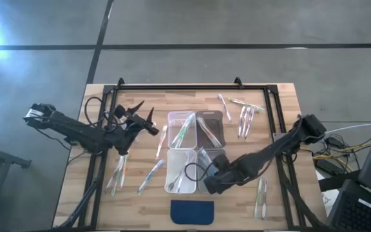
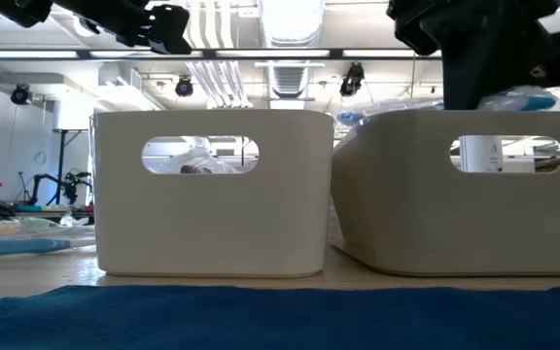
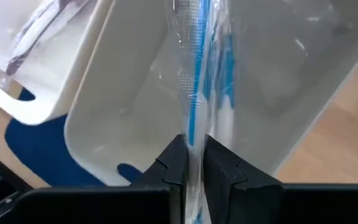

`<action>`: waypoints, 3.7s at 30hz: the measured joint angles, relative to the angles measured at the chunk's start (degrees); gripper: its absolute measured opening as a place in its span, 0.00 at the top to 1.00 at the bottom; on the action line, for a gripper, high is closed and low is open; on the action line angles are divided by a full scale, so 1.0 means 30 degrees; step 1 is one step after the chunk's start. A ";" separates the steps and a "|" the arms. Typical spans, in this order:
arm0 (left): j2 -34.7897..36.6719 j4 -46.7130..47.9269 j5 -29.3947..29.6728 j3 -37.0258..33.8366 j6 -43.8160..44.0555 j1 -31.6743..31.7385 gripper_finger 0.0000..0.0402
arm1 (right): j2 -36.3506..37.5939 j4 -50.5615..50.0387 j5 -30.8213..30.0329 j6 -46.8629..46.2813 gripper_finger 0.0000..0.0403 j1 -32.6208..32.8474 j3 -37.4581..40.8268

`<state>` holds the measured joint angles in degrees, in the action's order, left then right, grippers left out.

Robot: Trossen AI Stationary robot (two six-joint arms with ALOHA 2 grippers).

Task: Pick & Place Toothbrushes
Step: Put the blue toothbrush into the gray bin, then put the orange toothbrush into the black bin

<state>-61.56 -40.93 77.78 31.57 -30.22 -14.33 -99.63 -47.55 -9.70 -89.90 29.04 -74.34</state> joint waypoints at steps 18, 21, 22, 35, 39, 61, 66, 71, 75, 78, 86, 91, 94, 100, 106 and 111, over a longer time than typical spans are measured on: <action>0.0000 0.0429 0.0049 0.0000 0.0102 0.0000 0.46 | -0.1203 -0.1077 0.1401 -0.0047 0.94 -0.0015 -0.0689; 0.0000 0.0429 0.0049 0.0000 0.0117 0.0000 0.46 | -0.1203 -0.1074 0.1401 -0.0034 0.94 -0.0062 -0.0556; 0.0000 0.0429 0.0047 0.0000 0.0128 0.0000 0.46 | -0.1203 -0.1081 0.1401 -0.0018 0.94 -0.0087 -0.0511; 0.0000 0.0415 0.0028 0.0000 0.0226 0.0000 0.46 | -0.1203 -0.0952 0.1940 0.1507 0.94 -0.0962 -0.0176; 0.0000 0.0407 0.0028 0.0000 0.0226 0.0000 0.46 | -0.1203 -0.0888 0.1954 0.1529 0.94 -0.0954 -0.0135; -0.0015 0.0444 -0.0016 0.0000 0.0219 0.0000 0.46 | -0.2347 -0.0016 0.2894 0.2539 0.93 -0.1311 0.0125; -0.0015 0.0451 -0.0016 0.0000 0.0219 0.0007 0.46 | -0.2347 0.0017 0.2894 0.2511 0.90 -0.1311 0.0253; -0.0015 0.0458 -0.0002 0.0000 0.0219 0.0000 0.46 | -0.2347 0.0063 0.3155 0.2466 0.86 -0.1326 0.0261; -0.0015 0.0458 0.0043 0.0000 0.0219 0.0001 0.46 | -0.2347 0.0140 0.3244 0.2525 0.80 -0.1326 0.0261; -0.0015 0.0466 0.0049 0.0000 0.0219 0.0000 0.46 | -0.2347 0.0145 0.3271 0.2532 0.75 -0.1326 0.0261; -0.0015 0.0509 0.0049 0.0000 0.0211 0.0000 0.46 | -0.2310 0.0213 0.3455 0.2707 0.60 -0.1442 0.0213; -0.0015 0.0516 0.0042 0.0000 0.0071 0.0000 0.46 | -0.2275 0.0197 0.3462 0.3372 0.54 -0.1564 -0.0542; -0.0015 0.0517 0.0042 0.0000 0.0060 0.0000 0.46 | -0.2126 -0.0316 0.3239 0.3760 0.53 -0.1610 -0.1264; -0.0015 0.0553 0.0028 -0.0007 0.0102 0.0000 0.46 | -0.0931 -0.3409 0.1200 0.3715 0.57 -0.1610 -0.2366; -0.0015 0.0555 -0.0031 -0.0007 0.0117 0.0000 0.46 | 0.0948 -0.8622 -0.1249 0.2568 0.64 -0.1686 -0.2753; -0.0015 0.0560 -0.0024 -0.0007 0.0124 0.0001 0.46 | 0.2649 -1.2033 -0.3176 0.1625 0.69 -0.2611 -0.2078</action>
<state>-61.60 -39.24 77.71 31.55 -29.85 -14.32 -91.69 -83.65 -19.23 -85.02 21.20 -80.58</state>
